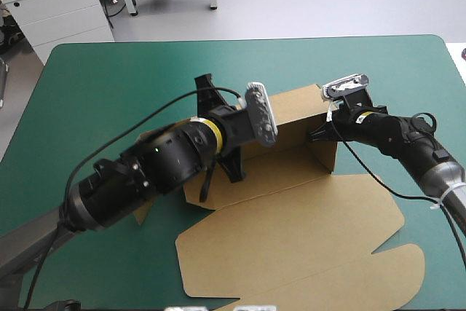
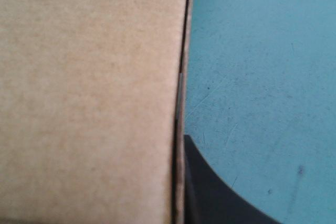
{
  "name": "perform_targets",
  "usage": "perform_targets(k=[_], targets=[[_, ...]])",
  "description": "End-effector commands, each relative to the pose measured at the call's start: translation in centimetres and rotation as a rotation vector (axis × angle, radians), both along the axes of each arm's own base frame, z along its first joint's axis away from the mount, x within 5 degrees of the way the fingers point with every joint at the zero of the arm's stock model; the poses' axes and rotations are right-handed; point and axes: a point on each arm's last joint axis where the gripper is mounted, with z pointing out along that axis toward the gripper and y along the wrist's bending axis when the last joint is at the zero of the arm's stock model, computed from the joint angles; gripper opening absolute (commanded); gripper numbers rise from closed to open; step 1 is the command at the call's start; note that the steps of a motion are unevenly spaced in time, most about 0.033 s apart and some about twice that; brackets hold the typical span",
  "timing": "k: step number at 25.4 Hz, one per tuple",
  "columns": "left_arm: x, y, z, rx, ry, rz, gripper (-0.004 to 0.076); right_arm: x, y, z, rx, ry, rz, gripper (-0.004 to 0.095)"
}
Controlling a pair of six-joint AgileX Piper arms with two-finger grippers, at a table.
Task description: Fold the box
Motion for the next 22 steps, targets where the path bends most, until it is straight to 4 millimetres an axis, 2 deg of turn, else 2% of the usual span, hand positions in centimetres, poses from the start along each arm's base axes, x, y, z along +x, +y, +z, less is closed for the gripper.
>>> perform_targets(k=[1,2,3,5,7,10,17,22], targets=[[2.4,3.7,2.7,-0.122,0.049,0.081,0.0007,-0.2,-0.2,2.3,0.040,-0.096,-0.021,-0.0001],[3.2,4.6,2.8,-0.142,0.079,0.112,0.0007,-0.2,-0.2,2.3,0.040,-0.096,-0.021,-0.0001],[4.7,6.3,2.9,-0.182,0.116,0.186,0.0007,-0.2,-0.2,2.3,0.040,-0.096,-0.021,-0.0001],[6.3,9.1,3.1,-0.227,0.143,0.289,0.0007,-0.2,-0.2,2.3,0.040,-0.096,-0.021,-0.0001],[7.2,12.0,3.5,-0.273,0.163,0.388,0.0007,-0.2,-0.2,2.3,0.039,-0.095,-0.020,-0.0001],[7.6,14.9,4.0,-0.336,0.177,0.478,0.0007,-0.2,-0.2,2.3,0.039,-0.095,-0.020,-0.0001],[5.9,19.8,5.9,-0.448,0.121,0.612,0.0007,-0.3,-0.2,2.3,0.039,-0.091,-0.019,-0.0001],[4.1,21.6,4.6,-0.464,0.094,0.665,0.0007,-0.3,-0.2,2.4,0.041,-0.093,-0.019,-0.0001]])
